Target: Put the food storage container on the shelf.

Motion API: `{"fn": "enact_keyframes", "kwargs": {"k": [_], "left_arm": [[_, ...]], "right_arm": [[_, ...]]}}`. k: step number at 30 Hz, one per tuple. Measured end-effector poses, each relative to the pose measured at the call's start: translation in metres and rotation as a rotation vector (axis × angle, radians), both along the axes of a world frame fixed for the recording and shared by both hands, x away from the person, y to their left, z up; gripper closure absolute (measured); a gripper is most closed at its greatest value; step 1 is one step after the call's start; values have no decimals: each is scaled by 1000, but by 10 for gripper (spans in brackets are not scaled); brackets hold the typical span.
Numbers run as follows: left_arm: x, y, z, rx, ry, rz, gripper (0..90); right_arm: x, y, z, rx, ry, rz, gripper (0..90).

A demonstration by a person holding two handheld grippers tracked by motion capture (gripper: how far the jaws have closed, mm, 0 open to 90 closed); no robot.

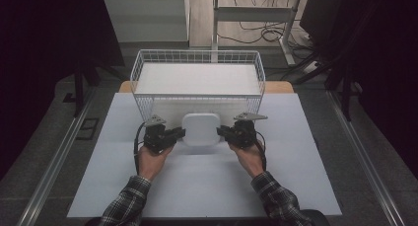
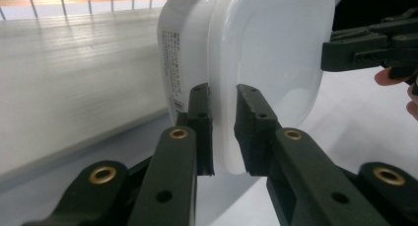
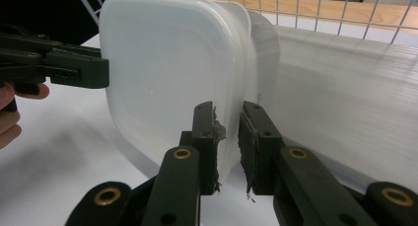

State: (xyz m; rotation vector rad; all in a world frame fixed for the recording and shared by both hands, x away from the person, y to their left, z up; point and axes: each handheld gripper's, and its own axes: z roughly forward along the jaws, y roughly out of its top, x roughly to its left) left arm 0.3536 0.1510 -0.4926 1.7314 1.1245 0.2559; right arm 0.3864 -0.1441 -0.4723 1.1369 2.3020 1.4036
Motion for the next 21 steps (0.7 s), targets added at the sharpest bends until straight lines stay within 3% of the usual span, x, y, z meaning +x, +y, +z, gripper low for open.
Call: {"fn": "enact_keyframes", "kwargs": {"k": [12,16,20,21], "left_arm": [[14,-2,-7,13,30,15,776],[19,1,-10,-19,36,22,768],[23,-2,-9,9,9,25,715],[26,-6,-10,24,7,22,695]], "right_arm": [[16,3,-9,-14,28,-19,767],[21,2,-9,9,27,0,761],[26,2,-8,8,16,10,736],[28,5,-9,-12,15,-1,696]]}}
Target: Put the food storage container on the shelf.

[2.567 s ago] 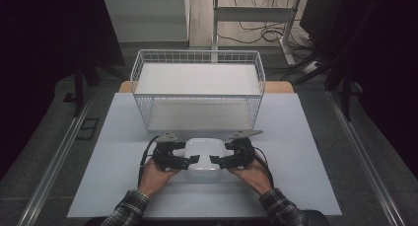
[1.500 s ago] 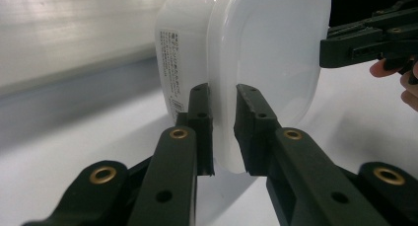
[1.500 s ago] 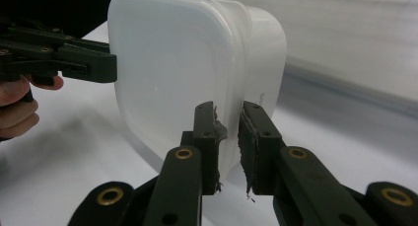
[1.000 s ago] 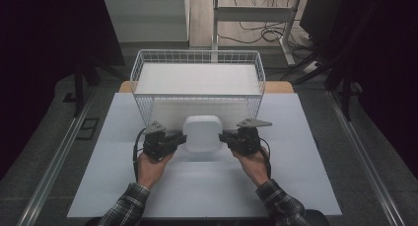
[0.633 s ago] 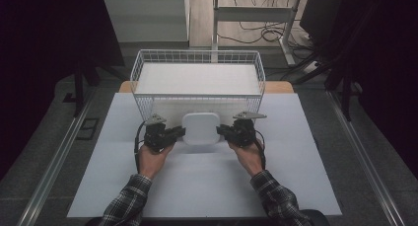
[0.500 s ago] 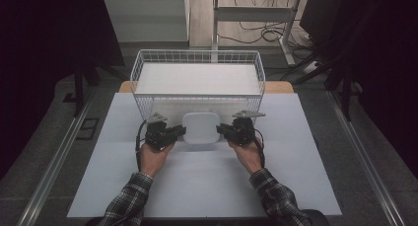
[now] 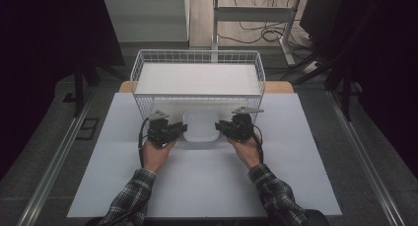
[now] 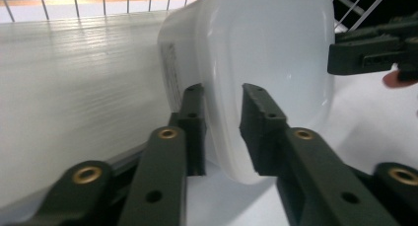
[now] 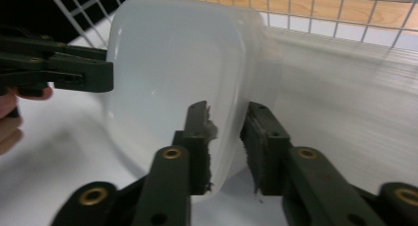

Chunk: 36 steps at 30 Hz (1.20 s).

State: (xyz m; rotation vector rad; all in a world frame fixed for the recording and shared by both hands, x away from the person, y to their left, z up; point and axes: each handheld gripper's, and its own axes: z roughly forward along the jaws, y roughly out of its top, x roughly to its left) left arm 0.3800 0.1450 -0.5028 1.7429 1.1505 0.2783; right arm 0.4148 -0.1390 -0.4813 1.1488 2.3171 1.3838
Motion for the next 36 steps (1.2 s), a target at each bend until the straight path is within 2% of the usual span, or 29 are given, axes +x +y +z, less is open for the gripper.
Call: {"fn": "enact_keyframes", "kwargs": {"k": [1,4,9,11,13,15,17,20,22,25,26,27,28,29,30,34,36], "left_arm": [[1,0,0,-3,-5,4,681],[5,2,0,6,-22,9,647],[12,2,1,9,-30,55,534],[15,2,2,14,-35,67,511],[16,2,3,15,-35,78,487],[20,0,7,55,-51,105,476],[19,-1,9,50,-59,106,465],[16,0,14,44,-71,92,432],[12,1,16,28,-78,73,398],[8,1,16,25,-82,59,350],[3,1,17,15,-86,46,331],[3,1,17,15,-86,46,318],[-3,1,17,13,-95,33,307],[-3,1,17,13,-95,33,300],[-11,2,18,16,-105,16,291],[-26,3,15,32,-117,-9,237],[-32,3,12,36,-105,-29,211]], "right_arm": [[1,1,-1,-7,-8,-2,685],[5,0,-2,17,-6,-15,666],[9,3,0,-14,-47,-54,593],[12,3,1,-6,-51,-64,577],[16,3,1,1,-51,-79,576],[18,3,2,-1,-55,-84,597],[19,3,5,-10,-59,-90,610],[17,1,8,-11,-81,-77,673],[15,-1,10,-15,-79,-66,699],[11,-1,10,-16,-77,-52,699],[8,-1,10,-6,-64,-28,671],[8,-1,10,-6,-64,-28,671],[5,-1,11,-7,-40,-9,648],[3,-1,12,-12,-48,-8,648],[1,-1,13,-9,-53,-1,633],[-7,-1,16,-11,-54,39,725],[-11,0,16,-22,-54,68,770]]}}
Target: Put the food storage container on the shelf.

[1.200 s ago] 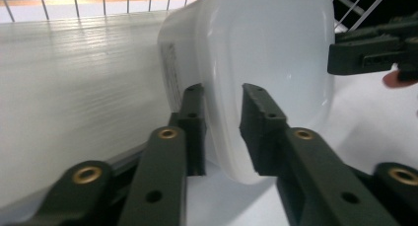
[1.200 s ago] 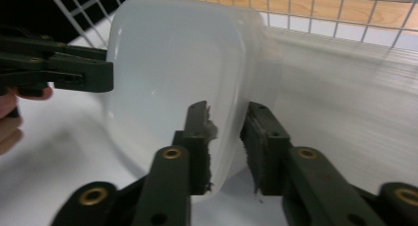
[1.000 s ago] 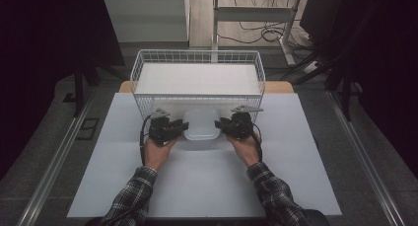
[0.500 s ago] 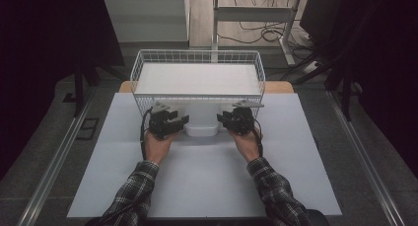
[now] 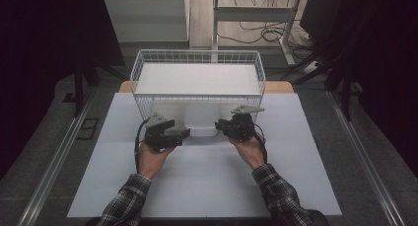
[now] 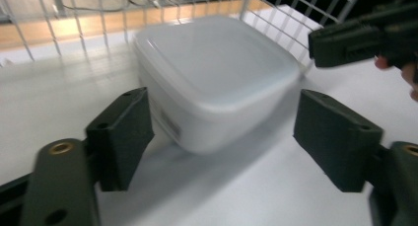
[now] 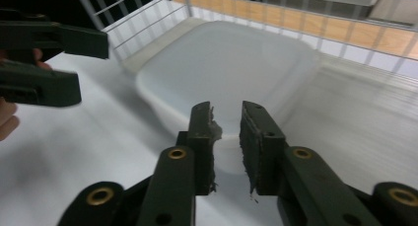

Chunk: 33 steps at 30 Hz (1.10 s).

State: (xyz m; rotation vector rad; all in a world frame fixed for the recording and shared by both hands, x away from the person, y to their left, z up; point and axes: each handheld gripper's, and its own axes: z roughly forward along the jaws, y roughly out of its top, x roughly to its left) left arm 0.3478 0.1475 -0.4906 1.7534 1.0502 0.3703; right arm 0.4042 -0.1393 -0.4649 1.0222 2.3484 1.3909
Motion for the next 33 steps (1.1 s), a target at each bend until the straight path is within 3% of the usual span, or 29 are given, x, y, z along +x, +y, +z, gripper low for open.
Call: {"fn": "enact_keyframes", "kwargs": {"k": [6,15,22,29,33], "left_arm": [[-16,-2,-4,2,12,-32,136],[-40,2,-8,45,0,-27,69],[-73,4,-17,148,-29,-35,43],[-93,8,-26,138,-18,-66,28],[-107,6,-31,174,-18,-79,25]], "right_arm": [[-11,6,-3,-43,-14,57,890],[-19,13,-7,-54,-21,111,894],[-21,24,-16,-81,-9,143,894],[-18,32,-22,-95,7,155,893],[-15,39,-28,-104,17,162,893]]}}
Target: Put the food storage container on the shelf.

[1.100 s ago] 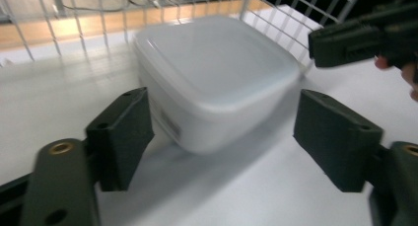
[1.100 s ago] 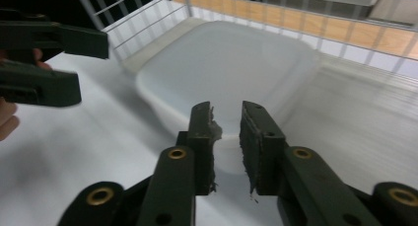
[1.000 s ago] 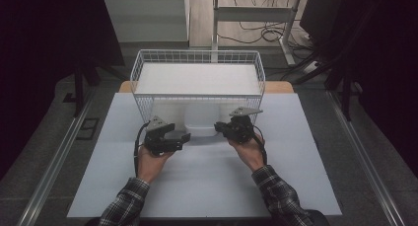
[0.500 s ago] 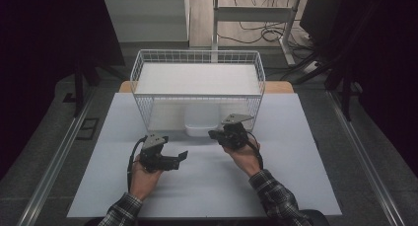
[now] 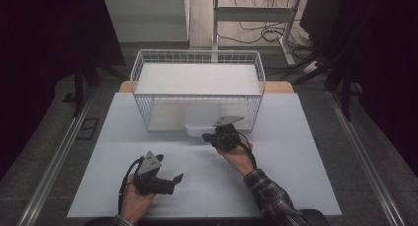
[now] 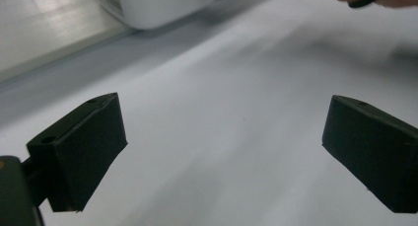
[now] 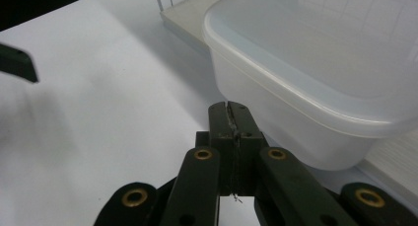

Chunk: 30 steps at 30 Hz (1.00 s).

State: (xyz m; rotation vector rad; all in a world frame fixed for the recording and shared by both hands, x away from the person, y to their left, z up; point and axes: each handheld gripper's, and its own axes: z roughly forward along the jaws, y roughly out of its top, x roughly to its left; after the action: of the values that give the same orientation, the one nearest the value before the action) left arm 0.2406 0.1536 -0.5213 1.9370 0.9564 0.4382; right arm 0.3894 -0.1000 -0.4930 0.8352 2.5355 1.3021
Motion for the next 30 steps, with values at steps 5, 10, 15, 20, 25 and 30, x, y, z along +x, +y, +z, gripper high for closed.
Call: {"fn": "enact_keyframes", "kwargs": {"k": [5,10,15,20,25,30], "left_arm": [[-7,-1,-2,0,3,-6,25],[-5,-1,-4,1,0,-5,26],[-4,-4,-7,13,6,-19,32],[-4,-5,-8,26,-6,-12,33],[-3,-3,-8,12,-5,-9,32],[-3,-3,-9,8,3,-16,33]], "right_arm": [[6,8,-6,-14,13,0,893],[12,10,-11,-29,17,-12,893],[19,9,-14,-38,13,-27,893],[23,11,-14,-46,5,-31,893],[29,12,-14,-48,-3,-41,893],[36,13,-13,-49,-7,-61,893]]}}
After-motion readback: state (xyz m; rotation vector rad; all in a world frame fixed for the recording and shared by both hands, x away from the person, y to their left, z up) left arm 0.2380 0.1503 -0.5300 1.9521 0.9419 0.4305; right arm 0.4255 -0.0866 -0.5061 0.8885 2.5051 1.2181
